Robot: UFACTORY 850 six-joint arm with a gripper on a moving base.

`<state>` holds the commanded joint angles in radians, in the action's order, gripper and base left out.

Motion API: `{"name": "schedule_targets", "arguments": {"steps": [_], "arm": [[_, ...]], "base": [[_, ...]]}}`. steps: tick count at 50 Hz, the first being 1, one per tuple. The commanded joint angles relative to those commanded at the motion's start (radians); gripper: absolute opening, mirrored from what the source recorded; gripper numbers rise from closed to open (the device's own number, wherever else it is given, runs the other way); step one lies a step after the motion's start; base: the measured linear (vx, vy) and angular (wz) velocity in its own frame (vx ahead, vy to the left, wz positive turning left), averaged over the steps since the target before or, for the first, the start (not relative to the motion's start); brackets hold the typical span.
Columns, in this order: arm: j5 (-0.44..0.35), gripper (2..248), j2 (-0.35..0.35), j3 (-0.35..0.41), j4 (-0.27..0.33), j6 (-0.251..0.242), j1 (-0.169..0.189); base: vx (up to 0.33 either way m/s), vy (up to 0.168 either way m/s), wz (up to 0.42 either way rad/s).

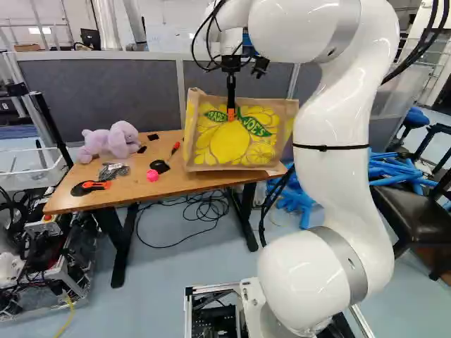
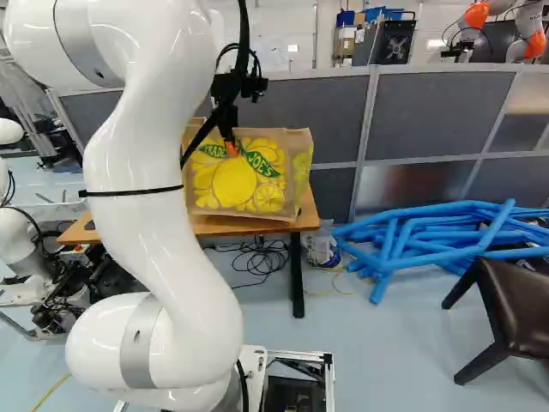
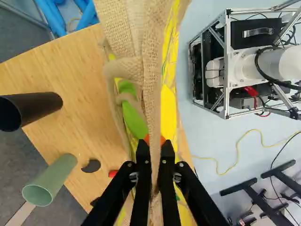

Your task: Pick up the bag on the ground and place it on the table

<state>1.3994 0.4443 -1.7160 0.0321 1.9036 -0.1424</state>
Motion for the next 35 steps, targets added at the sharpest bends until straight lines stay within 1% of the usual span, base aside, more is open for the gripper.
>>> {"name": "schedule_targets", "arguments": {"steps": [12,35], "arm": [[0.000,23,0.046,-0.019,0.000,0.000,0.002],[0.000,23,0.110,-0.020,0.000,0.000,0.002]], "base": [[0.000,0.000,0.000],[0.000,0.000,0.000]]}}
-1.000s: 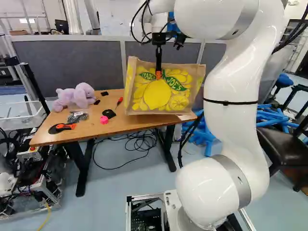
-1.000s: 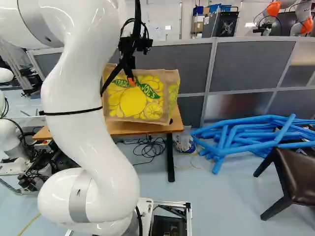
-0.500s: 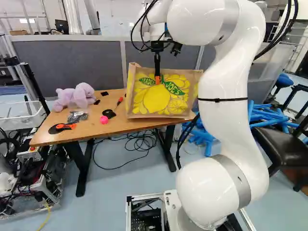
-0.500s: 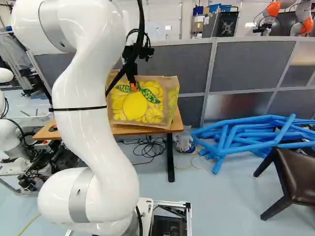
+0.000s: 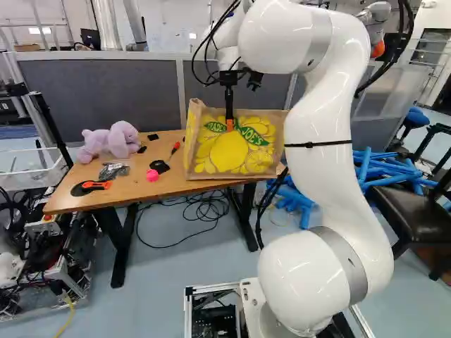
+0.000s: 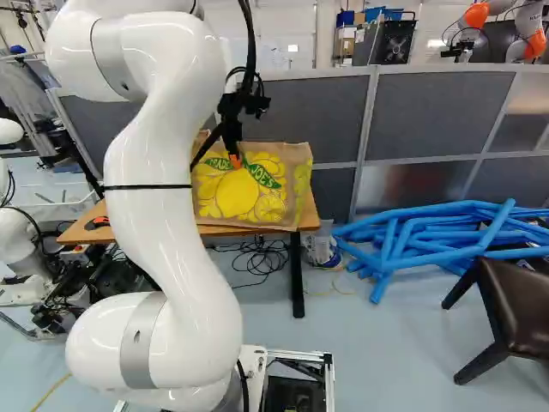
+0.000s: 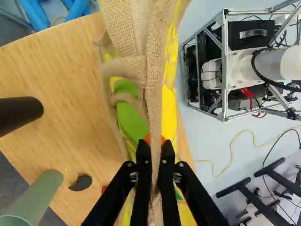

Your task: Pick up the bag on the ground and place it on the table

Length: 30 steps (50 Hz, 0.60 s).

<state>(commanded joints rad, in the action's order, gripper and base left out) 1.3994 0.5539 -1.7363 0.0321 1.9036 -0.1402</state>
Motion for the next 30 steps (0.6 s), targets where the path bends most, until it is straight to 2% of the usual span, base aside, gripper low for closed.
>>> {"name": "schedule_targets", "arguments": {"steps": [30], "arm": [[0.000,23,0.013,0.000,0.000,0.000,0.000]], "base": [[0.000,0.000,0.000]]}}
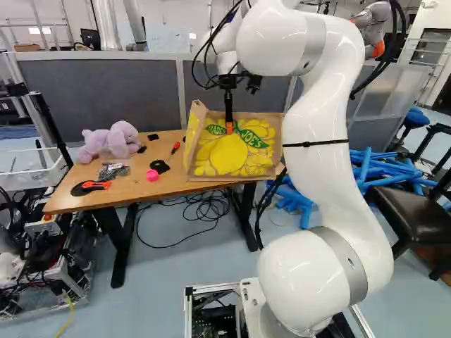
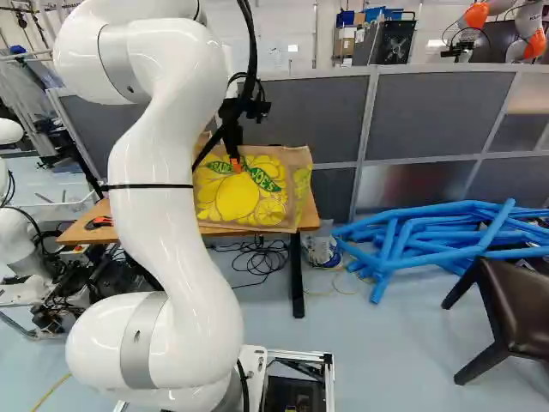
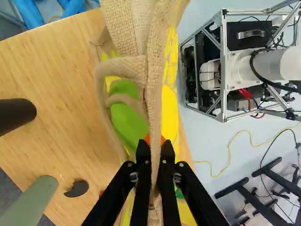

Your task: Pick up the bag on the ground and place it on the table

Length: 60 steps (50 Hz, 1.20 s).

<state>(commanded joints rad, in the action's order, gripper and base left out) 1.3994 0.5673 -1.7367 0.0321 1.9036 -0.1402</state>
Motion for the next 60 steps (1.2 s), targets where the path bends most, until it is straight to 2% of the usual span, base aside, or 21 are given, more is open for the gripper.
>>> {"name": "schedule_targets", "arguments": {"steps": [11,12,17,18,22,23,27,28,32,33,38,39,60], "arm": [[0.000,31,0.000,0.000,0.000,0.000,0.000],[0.000,64,0.000,0.000,0.000,0.000,0.000],[0.000,64,0.000,0.000,0.000,0.000,0.000],[0.000,99,0.000,0.000,0.000,0.000,0.000],[0.000,99,0.000,0.000,0.000,0.000,0.000],[0.000,135,0.000,0.000,0.000,0.000,0.000],[0.000,135,0.000,0.000,0.000,0.000,0.000],[0.000,171,0.000,0.000,0.000,0.000,0.000],[0.000,171,0.000,0.000,0.000,0.000,0.000],[0.000,208,0.000,0.000,0.000,0.000,0.000],[0.000,208,0.000,0.000,0.000,0.000,0.000],[0.000,244,0.000,0.000,0.000,0.000,0.000],[0.000,247,-0.020,0.000,0.000,0.000,0.000]], "base": [[0.000,0.000,0.000],[0.000,0.000,0.000],[0.000,0.000,0.000],[0.000,0.000,0.000],[0.000,0.000,0.000],[0.000,0.000,0.000],[0.000,0.000,0.000],[0.000,0.000,0.000],[0.000,0.000,0.000],[0.000,0.000,0.000],[0.000,0.000,0.000],[0.000,0.000,0.000],[0.000,0.000,0.000]]}}
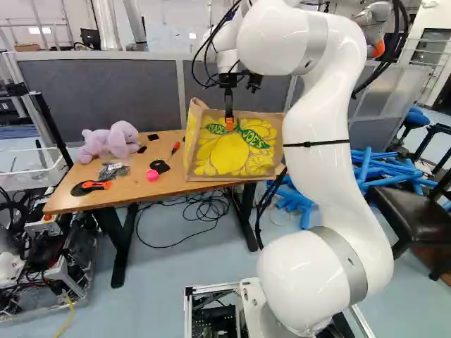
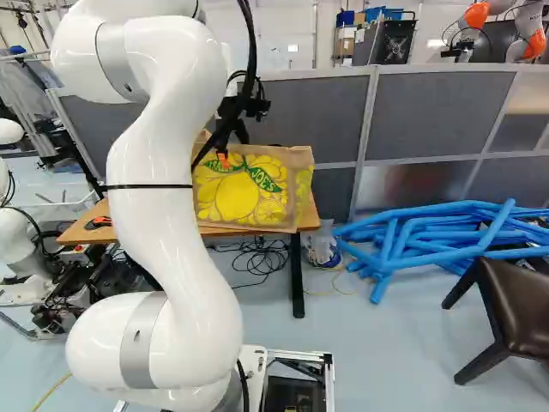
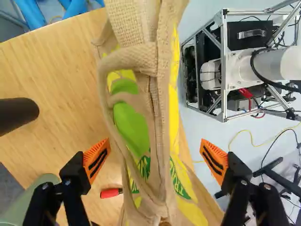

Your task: Pick up the bag on the ground and place it on the table

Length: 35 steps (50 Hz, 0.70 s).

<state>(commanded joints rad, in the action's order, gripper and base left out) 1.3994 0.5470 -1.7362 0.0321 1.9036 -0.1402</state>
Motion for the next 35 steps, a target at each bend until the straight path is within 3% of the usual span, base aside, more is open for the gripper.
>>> {"name": "schedule_targets", "arguments": {"steps": [35], "arm": [[0.004,247,-0.090,-0.007,0.001,0.000,0.000]], "base": [[0.000,0.000,0.000]]}}
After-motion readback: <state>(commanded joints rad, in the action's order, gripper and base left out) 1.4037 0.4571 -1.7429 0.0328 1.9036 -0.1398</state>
